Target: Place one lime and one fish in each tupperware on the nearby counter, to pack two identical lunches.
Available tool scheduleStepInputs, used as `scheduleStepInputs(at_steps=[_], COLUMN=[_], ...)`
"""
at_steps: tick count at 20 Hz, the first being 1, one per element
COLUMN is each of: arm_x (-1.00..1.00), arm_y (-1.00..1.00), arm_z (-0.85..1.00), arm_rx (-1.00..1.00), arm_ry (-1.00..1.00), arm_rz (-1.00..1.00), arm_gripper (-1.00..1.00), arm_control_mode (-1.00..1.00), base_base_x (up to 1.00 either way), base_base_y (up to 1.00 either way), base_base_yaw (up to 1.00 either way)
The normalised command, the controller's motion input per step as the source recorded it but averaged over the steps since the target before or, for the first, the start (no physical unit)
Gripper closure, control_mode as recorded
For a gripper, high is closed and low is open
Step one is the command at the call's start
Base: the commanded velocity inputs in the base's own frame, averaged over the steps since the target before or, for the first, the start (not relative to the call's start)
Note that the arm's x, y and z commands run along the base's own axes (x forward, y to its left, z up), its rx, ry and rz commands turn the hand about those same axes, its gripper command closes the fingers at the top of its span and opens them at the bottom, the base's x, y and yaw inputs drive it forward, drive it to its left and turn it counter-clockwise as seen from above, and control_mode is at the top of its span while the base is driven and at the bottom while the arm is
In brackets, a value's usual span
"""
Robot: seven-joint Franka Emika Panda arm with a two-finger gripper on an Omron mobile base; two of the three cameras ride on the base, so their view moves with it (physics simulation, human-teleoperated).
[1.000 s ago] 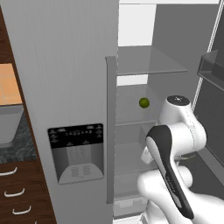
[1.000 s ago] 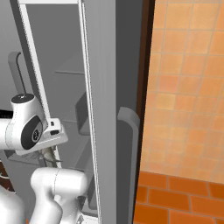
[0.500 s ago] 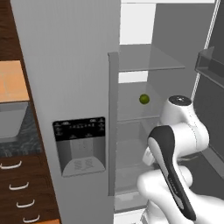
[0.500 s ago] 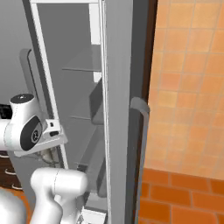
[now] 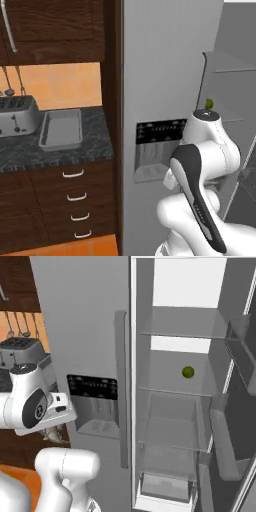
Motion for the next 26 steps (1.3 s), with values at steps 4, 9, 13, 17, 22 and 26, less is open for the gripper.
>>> scheduleStepInputs(at_steps=[4, 9, 13, 17, 22, 26], arm_x=[0.0, 0.0, 0.0, 0.0, 0.0, 0.0], arm_y=[0.0, 0.0, 0.0, 0.0, 0.0, 0.0], arm_z=[0.0, 0.0, 0.0, 0.0, 0.0, 0.0], arm_rx=[0.0, 0.0, 0.0, 0.0, 0.0, 0.0], arm_ry=[0.0, 0.0, 0.0, 0.0, 0.0, 0.0], arm_rz=[0.0, 0.0, 0.0, 0.0, 0.0, 0.0], arm_gripper=[1.0, 1.0, 1.0, 1.0, 1.0, 1.0], arm_control_mode=[1.0, 1.0, 1.0, 1.0, 1.0, 1.0], base_base_x=[0.0, 0.04, 0.27, 0.27, 0.55, 0.72], base_base_y=[1.0, 1.0, 0.91, 0.86, 0.23, 0.0], base_base_yaw=[-0.1, -0.13, -0.27, -0.29, -0.1, 0.0])
